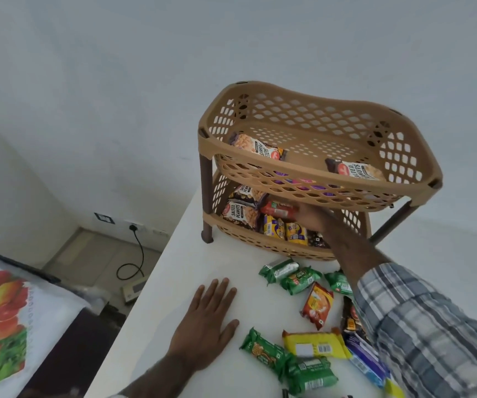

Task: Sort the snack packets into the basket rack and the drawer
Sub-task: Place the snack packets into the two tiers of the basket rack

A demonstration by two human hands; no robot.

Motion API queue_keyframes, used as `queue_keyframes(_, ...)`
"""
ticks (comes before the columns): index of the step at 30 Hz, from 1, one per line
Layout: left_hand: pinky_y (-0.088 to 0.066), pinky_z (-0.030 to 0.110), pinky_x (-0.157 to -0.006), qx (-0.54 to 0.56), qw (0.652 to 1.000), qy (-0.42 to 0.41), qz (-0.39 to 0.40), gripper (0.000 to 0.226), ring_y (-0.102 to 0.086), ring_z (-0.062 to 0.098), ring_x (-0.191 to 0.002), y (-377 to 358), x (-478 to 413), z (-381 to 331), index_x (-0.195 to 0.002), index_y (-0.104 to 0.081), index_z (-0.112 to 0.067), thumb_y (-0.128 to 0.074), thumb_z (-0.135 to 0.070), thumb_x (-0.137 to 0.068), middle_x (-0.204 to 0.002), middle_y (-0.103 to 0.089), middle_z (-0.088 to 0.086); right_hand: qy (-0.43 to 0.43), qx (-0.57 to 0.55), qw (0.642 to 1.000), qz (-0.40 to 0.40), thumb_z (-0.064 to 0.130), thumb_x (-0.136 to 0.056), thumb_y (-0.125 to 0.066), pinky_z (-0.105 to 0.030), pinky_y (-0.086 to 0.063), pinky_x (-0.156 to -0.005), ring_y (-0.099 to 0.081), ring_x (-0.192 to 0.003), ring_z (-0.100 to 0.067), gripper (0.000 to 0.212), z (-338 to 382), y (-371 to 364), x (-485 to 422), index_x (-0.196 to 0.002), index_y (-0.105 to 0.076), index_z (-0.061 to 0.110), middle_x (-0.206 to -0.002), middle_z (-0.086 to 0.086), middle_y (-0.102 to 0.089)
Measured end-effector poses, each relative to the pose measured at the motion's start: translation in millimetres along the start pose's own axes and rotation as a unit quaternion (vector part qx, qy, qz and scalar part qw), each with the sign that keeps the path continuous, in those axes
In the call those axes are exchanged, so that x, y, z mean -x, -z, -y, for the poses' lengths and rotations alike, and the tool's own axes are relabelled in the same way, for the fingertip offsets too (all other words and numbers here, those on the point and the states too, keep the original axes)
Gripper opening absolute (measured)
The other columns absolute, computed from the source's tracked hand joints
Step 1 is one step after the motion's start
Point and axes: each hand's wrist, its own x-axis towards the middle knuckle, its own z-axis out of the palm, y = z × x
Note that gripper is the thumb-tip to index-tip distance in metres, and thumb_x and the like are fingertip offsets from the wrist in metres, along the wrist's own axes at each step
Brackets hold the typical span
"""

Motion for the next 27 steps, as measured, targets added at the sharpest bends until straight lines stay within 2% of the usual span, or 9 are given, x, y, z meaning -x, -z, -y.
queue_keyframes(2, 0.000, 0.040, -0.123, -0.003, 1.000, -0.003, -0.003, 0.066, 0.011, 0.013, -0.154, -0.2, -0.1, -0.5, -0.161, -0.004, -0.031, -0.018, -0.061, -0.104, -0.168, 0.009, -0.007, -0.014, -0.009, 0.999, -0.033, 0.019, -0.099, -0.056, -0.028, -0.049, -0.072, -0.063, -0.094, -0.018, 0.037, -6.1, -0.2, 23.3, -0.135, -0.054, 0.023, -0.127, -0.008, -0.064)
queue_keyframes(6, 0.002, 0.040, -0.123, -0.008, 1.000, -0.003, 0.003, 0.067, 0.016, 0.013, -0.153, 1.7, -1.2, 0.3, -0.160, 0.000, -0.032, -0.016, -0.063, -0.103, -0.168, 0.011, -0.007, 0.004, -0.045, 0.991, -0.127, 0.015, -0.096, -0.057, -0.024, -0.045, -0.067, -0.062, -0.092, -0.012, 0.029, -3.2, 5.2, 101.6, -0.123, -0.066, 0.022, -0.115, 0.006, -0.068)
queue_keyframes(8, 0.000, 0.041, -0.122, -0.005, 1.000, -0.004, 0.007, 0.068, 0.010, 0.015, -0.154, 0.1, -1.2, 1.5, -0.161, -0.005, -0.029, -0.016, -0.064, -0.103, -0.169, 0.005, -0.004, 0.001, -0.066, 0.981, -0.180, 0.017, -0.095, -0.057, -0.029, -0.050, -0.074, -0.062, -0.096, -0.011, 0.023, -1.6, -3.2, 145.5, -0.114, -0.069, 0.022, -0.109, 0.008, -0.068)
queue_keyframes(11, 0.004, 0.040, -0.123, 0.020, 1.000, -0.019, 0.016, 0.072, 0.011, 0.013, -0.154, 2.0, 0.6, 3.2, -0.161, -0.010, -0.030, -0.017, -0.069, -0.100, -0.168, 0.006, -0.007, -0.032, -0.095, 0.969, -0.227, 0.014, -0.094, -0.059, -0.028, -0.042, -0.084, -0.053, -0.104, -0.009, 0.026, 0.2, -28.4, 204.8, -0.117, -0.070, 0.018, -0.107, 0.012, -0.058)
queue_keyframes(14, 0.002, 0.031, -0.124, 0.090, 0.992, -0.080, 0.042, 0.082, 0.003, 0.002, -0.152, 11.5, 7.7, -6.1, -0.159, -0.017, -0.035, -0.025, -0.081, -0.092, -0.165, 0.002, -0.018, -0.061, -0.097, 0.974, -0.196, 0.018, -0.096, -0.060, -0.028, -0.040, -0.093, -0.053, -0.116, -0.018, 0.025, -2.6, -63.3, 247.3, -0.118, -0.070, 0.020, -0.116, 0.001, -0.064)
queue_keyframes(17, -0.013, 0.021, -0.119, 0.112, 0.981, -0.143, 0.062, 0.087, -0.015, -0.006, -0.143, 15.8, 18.1, -27.6, -0.157, -0.022, -0.041, -0.048, -0.081, -0.084, -0.162, -0.009, -0.026, -0.055, -0.095, 0.982, -0.156, 0.018, -0.096, -0.062, -0.026, -0.037, -0.093, -0.053, -0.116, -0.019, 0.023, -2.4, -92.7, 272.8, -0.117, -0.071, 0.018, -0.117, -0.001, -0.065)
queue_keyframes(19, -0.029, 0.023, -0.114, 0.089, 0.979, -0.180, 0.036, 0.074, -0.038, 0.004, -0.138, 9.6, 22.1, -41.1, -0.153, -0.035, -0.038, -0.055, -0.066, -0.087, -0.157, -0.035, -0.018, -0.048, -0.093, 0.986, -0.130, 0.022, -0.096, -0.062, -0.027, -0.037, -0.103, -0.047, -0.124, -0.015, 0.029, 2.3, -109.1, 282.4, -0.124, -0.067, 0.022, -0.124, 0.003, -0.060)
queue_keyframes(21, -0.047, 0.028, -0.100, 0.073, 0.976, -0.206, 0.008, 0.056, -0.059, 0.016, -0.119, 5.4, 20.4, -50.2, -0.142, -0.049, -0.031, -0.058, -0.050, -0.090, -0.138, -0.057, -0.007, -0.021, -0.076, 0.990, -0.120, 0.023, -0.092, -0.065, -0.034, -0.038, -0.109, -0.047, -0.124, -0.017, 0.033, 7.9, -119.7, 286.7, -0.125, -0.066, 0.021, -0.125, 0.001, -0.062)
queue_keyframes(27, -0.050, 0.027, -0.085, 0.119, 0.974, -0.193, -0.018, 0.049, -0.059, 0.010, -0.110, 28.7, 14.6, -66.8, -0.137, -0.050, -0.030, -0.052, -0.052, -0.094, -0.129, -0.058, -0.012, 0.060, 0.010, 0.994, -0.087, 0.040, -0.086, -0.067, -0.040, -0.042, -0.102, -0.055, -0.117, -0.026, 0.054, 20.4, -131.9, 282.2, -0.134, -0.059, 0.018, -0.121, -0.006, -0.066)
